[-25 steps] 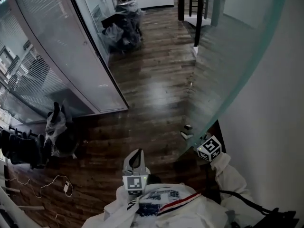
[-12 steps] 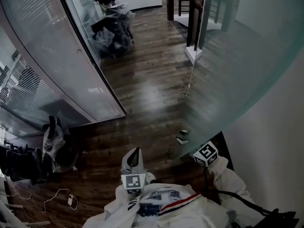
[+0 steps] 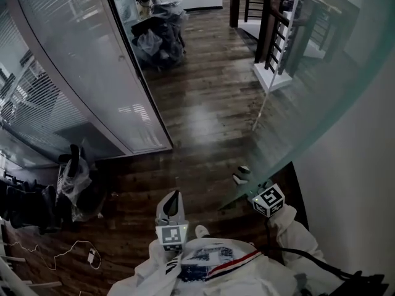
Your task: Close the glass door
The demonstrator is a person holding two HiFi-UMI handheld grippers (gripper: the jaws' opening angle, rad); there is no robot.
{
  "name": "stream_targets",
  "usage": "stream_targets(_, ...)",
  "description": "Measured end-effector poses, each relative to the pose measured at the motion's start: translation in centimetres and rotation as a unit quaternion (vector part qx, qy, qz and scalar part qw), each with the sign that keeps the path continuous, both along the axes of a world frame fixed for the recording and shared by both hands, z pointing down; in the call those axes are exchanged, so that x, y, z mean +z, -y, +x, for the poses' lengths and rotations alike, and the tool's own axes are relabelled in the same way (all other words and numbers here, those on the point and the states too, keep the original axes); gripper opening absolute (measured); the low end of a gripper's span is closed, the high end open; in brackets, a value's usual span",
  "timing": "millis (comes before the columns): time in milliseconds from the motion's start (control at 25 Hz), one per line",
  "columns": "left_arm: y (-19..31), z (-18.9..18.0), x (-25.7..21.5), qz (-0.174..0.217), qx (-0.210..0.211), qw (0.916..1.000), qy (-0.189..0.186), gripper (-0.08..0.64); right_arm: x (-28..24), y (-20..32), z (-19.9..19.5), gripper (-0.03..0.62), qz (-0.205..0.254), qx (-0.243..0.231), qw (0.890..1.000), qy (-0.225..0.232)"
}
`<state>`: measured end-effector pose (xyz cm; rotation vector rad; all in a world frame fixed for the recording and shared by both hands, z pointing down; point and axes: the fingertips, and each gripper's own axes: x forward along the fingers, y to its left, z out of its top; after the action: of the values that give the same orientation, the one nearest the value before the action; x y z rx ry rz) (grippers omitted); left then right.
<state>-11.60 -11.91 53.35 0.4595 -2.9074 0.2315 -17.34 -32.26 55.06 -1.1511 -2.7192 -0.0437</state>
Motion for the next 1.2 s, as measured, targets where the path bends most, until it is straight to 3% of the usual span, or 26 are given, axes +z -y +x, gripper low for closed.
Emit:
stream_targets(240,-5.1,0.1,1.2,-0.012,-0.013,0.9998,-0.006,0.002,-0.1,-3.3,-2.9,0.12,-0.005,0.032,0.999,0.003)
stream_targets(760,-14.0,-1.4,2.1,0.007,-0.112,0.9936,-0.012,0.002,0.2,-11.2,-9.7,0.12,0.022,0.039,0.999,-0.016)
stream_targets(960,-18.2,-3.8,3.5,0.004,-0.145,0.9887,-0.04,0.002,0.5,-15.1,-13.1,0.117,0.027,0.044,0.998,-0.019)
stream_targets(1200,-20.1,-9.2,0.9,0.002,-0.159,0.9871,-0.02,0.002,0.7,-18.3,-17.3,0.115,0.036,0.061,0.997,-0.029)
